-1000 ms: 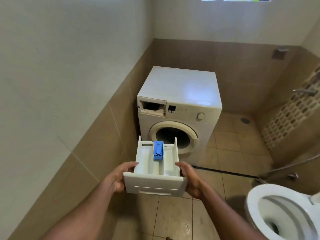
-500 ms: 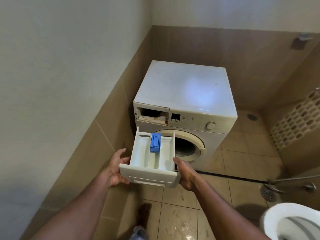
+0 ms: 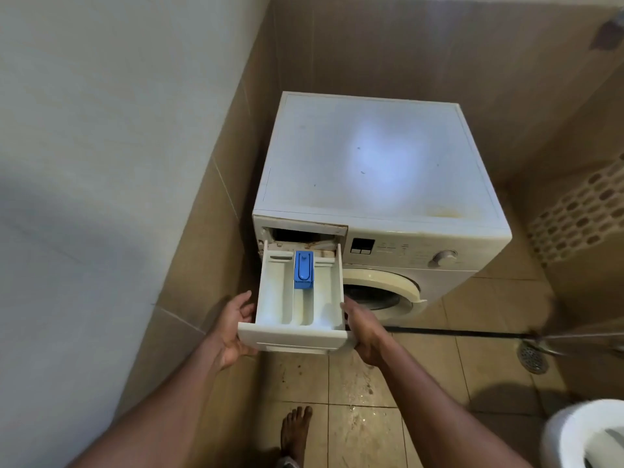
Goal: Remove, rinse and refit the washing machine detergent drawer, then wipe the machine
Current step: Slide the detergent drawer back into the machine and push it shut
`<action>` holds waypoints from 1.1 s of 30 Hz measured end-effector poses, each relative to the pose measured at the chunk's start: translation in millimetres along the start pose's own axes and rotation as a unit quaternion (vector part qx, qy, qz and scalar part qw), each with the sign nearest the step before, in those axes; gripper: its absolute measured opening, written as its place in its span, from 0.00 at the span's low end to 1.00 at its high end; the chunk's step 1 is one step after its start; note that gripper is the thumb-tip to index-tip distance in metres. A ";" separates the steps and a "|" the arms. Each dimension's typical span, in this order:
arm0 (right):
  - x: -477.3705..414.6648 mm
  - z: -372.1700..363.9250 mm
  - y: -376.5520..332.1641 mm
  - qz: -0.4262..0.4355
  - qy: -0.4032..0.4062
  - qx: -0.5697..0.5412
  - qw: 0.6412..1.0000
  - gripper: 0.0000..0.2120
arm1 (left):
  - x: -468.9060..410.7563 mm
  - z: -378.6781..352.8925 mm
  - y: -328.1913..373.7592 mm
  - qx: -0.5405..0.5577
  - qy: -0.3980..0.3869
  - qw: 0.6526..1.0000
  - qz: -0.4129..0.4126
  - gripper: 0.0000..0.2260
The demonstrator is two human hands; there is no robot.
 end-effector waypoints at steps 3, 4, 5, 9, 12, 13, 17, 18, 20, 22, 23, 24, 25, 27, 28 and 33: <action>-7.4 -9.0 -5.6 -0.006 -0.003 -0.007 1.000 0.10 | -10.3 7.2 8.5 -0.004 -0.001 1.000 0.000 0.30; -8.8 -10.4 -6.7 -0.007 -0.002 -0.011 1.000 0.11 | -13.2 8.9 11.0 -0.005 -0.001 1.000 0.000 0.30; -11.2 -11.4 -7.4 -0.008 -0.001 -0.013 1.000 0.12 | -16.1 10.4 13.3 -0.007 -0.004 1.000 0.000 0.30; -17.9 -13.7 -11.6 -0.007 0.010 -0.015 1.000 0.11 | -25.1 11.8 22.1 -0.008 -0.013 1.000 -0.001 0.29; -20.2 -16.3 -16.6 -0.011 0.016 -0.014 1.000 0.12 | -28.5 10.6 29.1 -0.008 -0.023 1.000 -0.003 0.28; -20.2 -16.8 -18.5 -0.013 0.019 -0.014 1.000 0.12 | -29.5 9.6 31.2 -0.009 -0.027 1.000 -0.001 0.28; -22.4 -17.8 -24.3 -0.018 0.038 -0.011 0.999 0.14 | -32.7 7.4 38.9 -0.014 -0.023 1.000 -0.001 0.24; -22.0 -18.6 -24.8 -0.017 0.042 -0.011 0.999 0.13 | -34.0 7.1 39.9 -0.016 -0.024 1.000 0.000 0.23; -21.1 -20.0 -25.8 -0.013 0.048 -0.006 0.999 0.10 | -36.7 7.1 39.9 -0.018 -0.024 1.000 0.006 0.21; -23.1 -21.8 -26.7 -0.006 0.053 0.003 0.999 0.11 | -39.9 9.0 38.3 -0.015 -0.024 1.000 0.009 0.22; -24.2 -23.5 -27.7 -0.004 0.057 0.010 0.998 0.12 | -41.5 10.1 37.6 -0.012 -0.024 1.000 0.011 0.24; -24.6 -24.9 -28.8 -0.003 0.062 0.017 0.998 0.13 | -41.8 10.6 37.1 -0.010 -0.024 1.000 0.014 0.25; -25.1 -26.0 -30.2 -0.003 0.069 0.023 0.997 0.14 | -42.2 10.7 37.3 -0.010 -0.025 0.999 0.017 0.27; -26.3 -27.5 -31.6 -0.003 0.078 0.027 0.997 0.15 | -42.9 11.1 38.5 -0.013 -0.024 0.999 0.018 0.27; -26.8 -28.5 -31.9 -0.001 0.078 0.028 0.997 0.15 | -42.8 11.8 39.6 -0.013 -0.021 1.000 0.017 0.26; -25.5 -35.2 -34.5 0.024 0.079 0.041 0.996 0.14 | -44.4 21.2 43.2 -0.017 -0.006 1.000 0.020 0.31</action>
Point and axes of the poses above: each hand's wrist, its own x-axis away from the middle knuckle, its own z-axis out of the back of the hand, y = z × x, the point moved 4 cm from there along -x, towards the middle knuckle, and after that the axes turned 14 degrees about -x, right-handed, at the moved point
